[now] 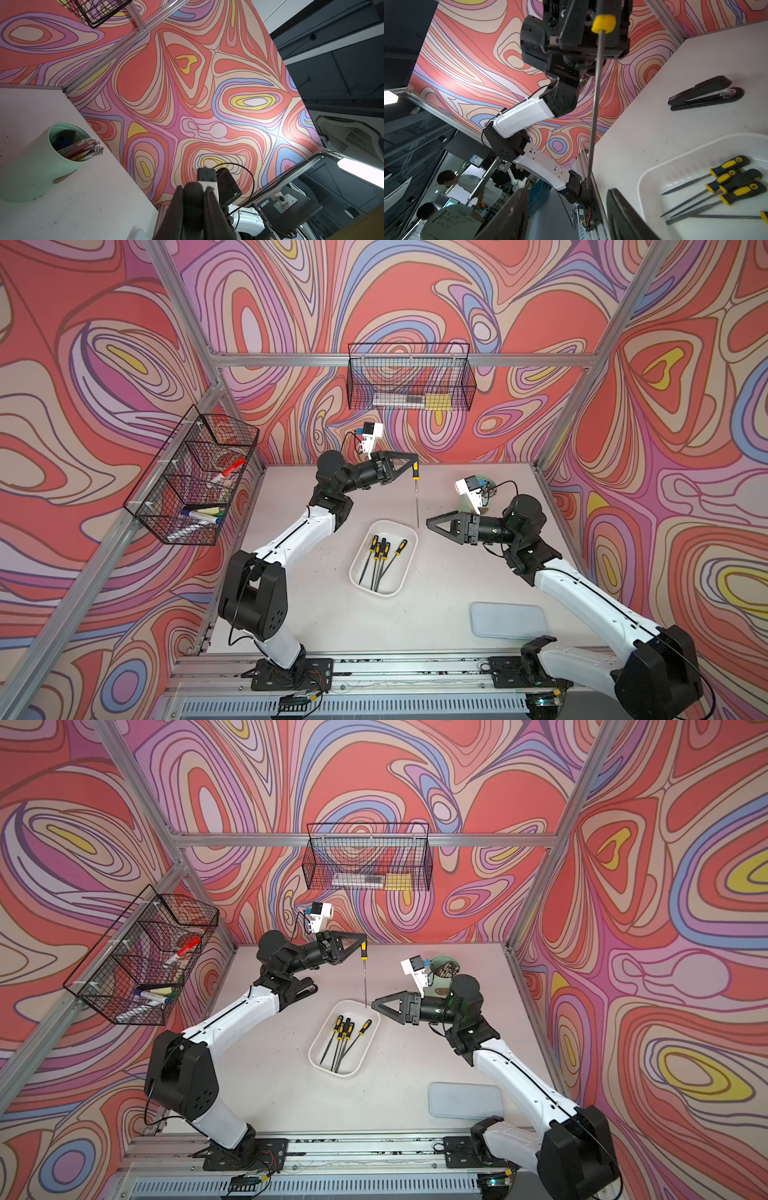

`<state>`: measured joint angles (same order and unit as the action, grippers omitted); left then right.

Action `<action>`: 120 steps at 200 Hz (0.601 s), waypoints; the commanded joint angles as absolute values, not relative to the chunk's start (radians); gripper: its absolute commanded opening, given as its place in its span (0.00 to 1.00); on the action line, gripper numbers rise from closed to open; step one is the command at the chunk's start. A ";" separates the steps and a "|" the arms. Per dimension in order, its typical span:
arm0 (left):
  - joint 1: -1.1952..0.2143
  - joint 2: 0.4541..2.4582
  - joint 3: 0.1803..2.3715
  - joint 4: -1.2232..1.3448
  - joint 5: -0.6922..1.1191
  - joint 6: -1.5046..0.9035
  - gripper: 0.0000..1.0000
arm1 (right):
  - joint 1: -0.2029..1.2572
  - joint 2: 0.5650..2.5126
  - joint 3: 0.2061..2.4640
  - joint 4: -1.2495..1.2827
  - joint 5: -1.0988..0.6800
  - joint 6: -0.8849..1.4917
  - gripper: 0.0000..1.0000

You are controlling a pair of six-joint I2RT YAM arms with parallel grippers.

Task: Take the file tool out of the storage box
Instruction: Pick up the file tool from the storage box.

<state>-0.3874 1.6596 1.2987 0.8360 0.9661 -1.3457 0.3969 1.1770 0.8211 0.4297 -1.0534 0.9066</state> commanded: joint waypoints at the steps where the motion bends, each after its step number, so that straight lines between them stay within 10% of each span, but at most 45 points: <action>1: -0.385 1.659 1.292 0.961 0.992 -1.399 0.06 | 0.412 1.206 0.860 0.513 -1.067 0.943 0.58; 120: -0.385 1.646 1.267 0.956 1.007 -1.379 0.06 | 0.458 1.342 0.976 0.542 -1.056 0.937 0.33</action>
